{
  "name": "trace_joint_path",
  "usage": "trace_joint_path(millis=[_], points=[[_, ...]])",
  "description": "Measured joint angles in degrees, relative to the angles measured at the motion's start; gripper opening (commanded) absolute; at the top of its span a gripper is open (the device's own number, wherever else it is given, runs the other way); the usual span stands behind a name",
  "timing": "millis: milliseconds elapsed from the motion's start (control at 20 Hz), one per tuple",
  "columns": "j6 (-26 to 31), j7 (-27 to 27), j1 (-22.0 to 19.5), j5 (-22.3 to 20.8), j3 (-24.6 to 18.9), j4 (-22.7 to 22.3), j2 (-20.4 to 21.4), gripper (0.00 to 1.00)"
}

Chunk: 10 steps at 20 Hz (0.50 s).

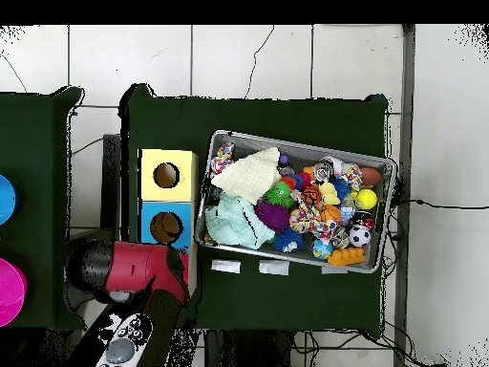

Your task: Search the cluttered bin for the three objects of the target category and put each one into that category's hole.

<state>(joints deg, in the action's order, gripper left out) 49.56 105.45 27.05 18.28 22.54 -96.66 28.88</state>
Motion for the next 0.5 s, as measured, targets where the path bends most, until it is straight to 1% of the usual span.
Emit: trace_joint_path(millis=[100, 150, 200, 350, 500], points=[[-1.61, 0.00, 0.05, -0.01, -0.02, -0.04, -0.47, 0.00], [-2.83, 0.00, 0.11, -0.02, -0.01, -0.11, -0.84, 0.00], [-5.38, 0.00, 0.31, -0.12, -0.01, -0.51, -1.61, 0.00], [-8.46, 0.00, 0.89, -0.57, -0.02, -1.38, -2.43, 0.00], [-11.14, 0.00, 2.00, -1.72, 0.25, -2.24, -2.45, 0.00]])
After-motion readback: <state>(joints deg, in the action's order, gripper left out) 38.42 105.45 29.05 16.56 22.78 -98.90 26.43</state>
